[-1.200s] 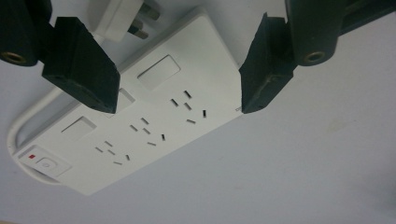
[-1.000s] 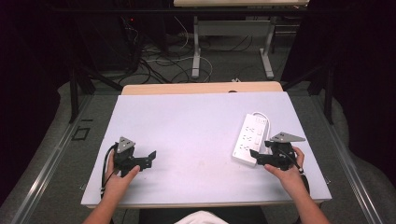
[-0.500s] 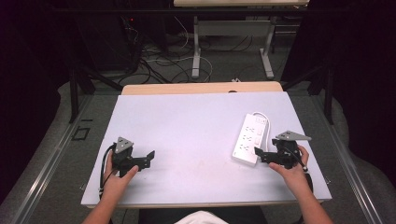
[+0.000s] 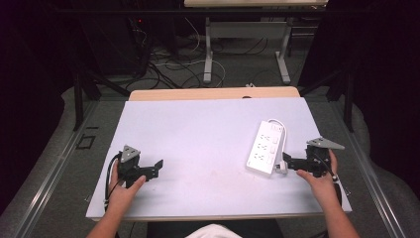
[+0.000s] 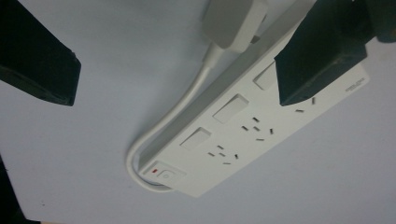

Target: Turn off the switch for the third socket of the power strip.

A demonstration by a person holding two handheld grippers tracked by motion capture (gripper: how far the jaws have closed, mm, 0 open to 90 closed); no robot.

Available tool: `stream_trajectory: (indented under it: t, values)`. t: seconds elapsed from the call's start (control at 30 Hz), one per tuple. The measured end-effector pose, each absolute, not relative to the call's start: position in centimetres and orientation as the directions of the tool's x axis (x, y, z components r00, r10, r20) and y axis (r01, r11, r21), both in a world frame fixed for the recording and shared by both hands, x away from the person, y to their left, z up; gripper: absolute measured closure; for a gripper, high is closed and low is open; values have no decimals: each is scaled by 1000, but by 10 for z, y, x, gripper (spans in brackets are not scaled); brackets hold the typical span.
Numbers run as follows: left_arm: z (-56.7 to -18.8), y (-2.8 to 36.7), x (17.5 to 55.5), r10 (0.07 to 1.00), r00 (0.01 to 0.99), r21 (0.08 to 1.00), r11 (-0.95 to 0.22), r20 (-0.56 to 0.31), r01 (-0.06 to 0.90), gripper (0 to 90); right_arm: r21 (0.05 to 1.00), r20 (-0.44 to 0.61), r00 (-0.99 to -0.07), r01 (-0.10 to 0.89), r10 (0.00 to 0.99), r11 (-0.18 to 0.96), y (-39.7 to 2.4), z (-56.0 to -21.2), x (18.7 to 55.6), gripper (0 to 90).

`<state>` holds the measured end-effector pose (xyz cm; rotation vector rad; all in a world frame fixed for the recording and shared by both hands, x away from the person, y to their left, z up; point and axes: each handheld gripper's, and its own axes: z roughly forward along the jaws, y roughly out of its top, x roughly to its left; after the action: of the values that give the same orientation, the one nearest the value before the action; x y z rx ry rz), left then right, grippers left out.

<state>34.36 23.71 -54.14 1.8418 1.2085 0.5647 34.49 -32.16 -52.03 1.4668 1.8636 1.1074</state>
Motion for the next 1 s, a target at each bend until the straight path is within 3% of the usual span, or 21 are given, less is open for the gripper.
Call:
stream_trajectory:
  t: [0.67,1.0]
  values:
    - [-542,240,346,899,429,828,-176,-86,533,7,846,97,-100,532,990,-29,-351,-533,350,6]
    - [-543,240,346,897,433,824,-179,-87,537,6,831,83,-79,556,993,-25,-360,-535,349,12]
